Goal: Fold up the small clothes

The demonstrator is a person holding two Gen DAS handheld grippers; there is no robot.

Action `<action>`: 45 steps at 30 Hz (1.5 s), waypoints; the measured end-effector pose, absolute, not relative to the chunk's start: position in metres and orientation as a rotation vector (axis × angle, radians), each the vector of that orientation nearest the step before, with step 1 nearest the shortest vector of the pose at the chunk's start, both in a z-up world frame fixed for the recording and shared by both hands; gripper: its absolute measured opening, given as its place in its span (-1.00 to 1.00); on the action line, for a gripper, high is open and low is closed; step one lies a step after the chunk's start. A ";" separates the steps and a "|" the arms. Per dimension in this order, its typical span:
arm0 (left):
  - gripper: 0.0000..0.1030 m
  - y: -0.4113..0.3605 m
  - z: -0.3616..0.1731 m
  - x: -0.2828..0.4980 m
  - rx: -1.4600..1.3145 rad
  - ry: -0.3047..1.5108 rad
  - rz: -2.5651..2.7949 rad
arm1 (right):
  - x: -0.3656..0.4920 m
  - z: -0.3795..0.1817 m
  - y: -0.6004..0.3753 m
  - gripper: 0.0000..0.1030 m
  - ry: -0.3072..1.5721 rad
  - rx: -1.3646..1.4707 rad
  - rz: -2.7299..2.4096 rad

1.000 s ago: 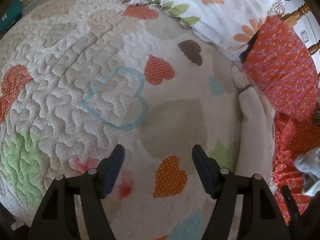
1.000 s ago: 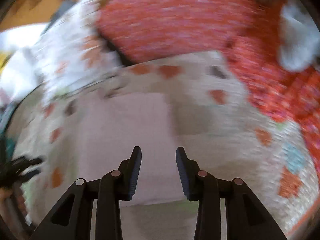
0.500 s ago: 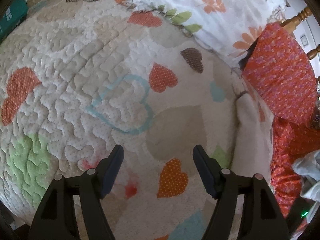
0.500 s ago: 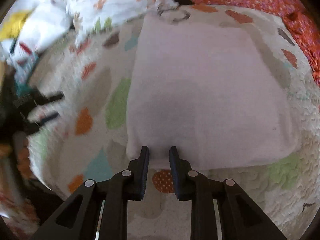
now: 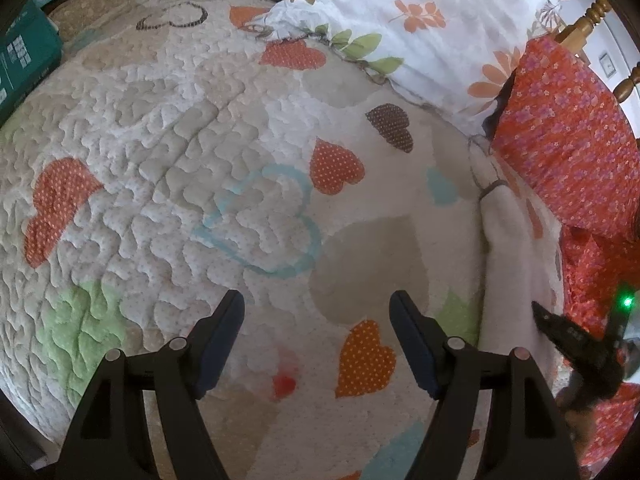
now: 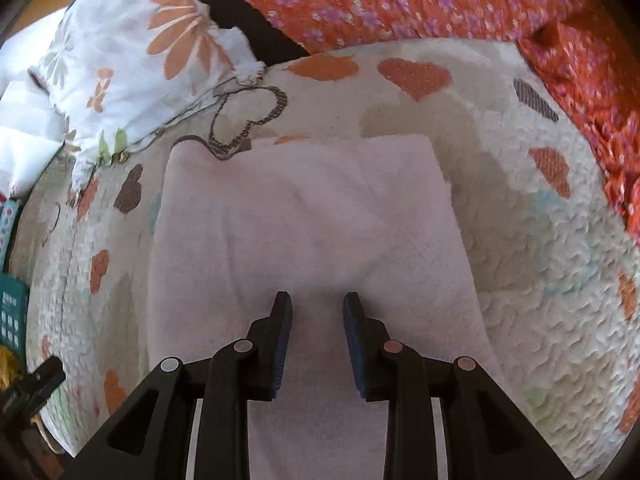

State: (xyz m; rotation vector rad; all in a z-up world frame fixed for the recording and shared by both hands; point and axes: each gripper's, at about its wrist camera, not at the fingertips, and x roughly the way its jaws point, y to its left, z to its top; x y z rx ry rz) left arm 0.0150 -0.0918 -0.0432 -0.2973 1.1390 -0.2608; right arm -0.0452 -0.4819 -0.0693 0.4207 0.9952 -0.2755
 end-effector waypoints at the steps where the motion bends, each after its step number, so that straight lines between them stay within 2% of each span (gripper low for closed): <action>1: 0.44 -0.092 -0.041 0.015 -0.285 1.128 -0.257 | -0.045 -0.065 -0.480 -0.42 0.986 0.416 -0.277; 4: 0.44 -0.092 -0.037 0.016 -0.273 1.111 -0.258 | -0.051 -0.048 -0.474 -0.32 0.928 0.384 -0.296; 7: 0.44 -0.093 -0.034 0.014 -0.247 1.093 -0.248 | -0.051 -0.037 -0.458 -0.32 0.884 0.316 -0.294; 12: 0.44 -0.100 -0.025 0.009 -0.176 1.039 -0.237 | -0.042 -0.047 -0.428 -0.25 0.918 0.242 -0.271; 14: 0.44 -0.104 -0.021 0.006 -0.141 1.008 -0.231 | -0.053 -0.054 -0.422 -0.14 0.925 0.235 -0.271; 20: 0.45 -0.119 -0.009 -0.009 -0.077 0.931 -0.254 | -0.118 -0.042 -0.424 0.00 0.891 0.191 -0.300; 25: 0.47 -0.132 0.006 -0.032 -0.017 0.826 -0.264 | -0.172 -0.033 -0.441 0.04 0.865 0.170 -0.365; 27: 0.63 -0.131 0.016 -0.045 -0.024 0.751 -0.250 | -0.190 -0.035 -0.450 0.05 0.866 0.196 -0.380; 29: 0.93 -0.128 0.028 -0.061 -0.038 0.650 -0.216 | -0.209 -0.039 -0.459 0.05 0.862 0.235 -0.393; 32: 1.00 -0.123 0.046 -0.092 -0.051 0.479 -0.192 | -0.233 -0.045 -0.466 0.05 0.852 0.275 -0.397; 34: 1.00 -0.121 0.052 -0.107 -0.046 0.426 -0.205 | -0.246 -0.048 -0.468 0.05 0.844 0.290 -0.398; 39: 1.00 -0.137 0.055 -0.129 -0.006 0.476 -0.268 | -0.267 -0.041 -0.473 0.07 0.803 0.313 -0.387; 41: 1.00 -0.149 0.056 -0.139 0.000 0.492 -0.297 | -0.267 -0.035 -0.477 0.17 0.788 0.315 -0.375; 45: 1.00 -0.182 0.042 -0.153 0.040 0.581 -0.357 | -0.249 -0.027 -0.486 0.24 0.780 0.288 -0.354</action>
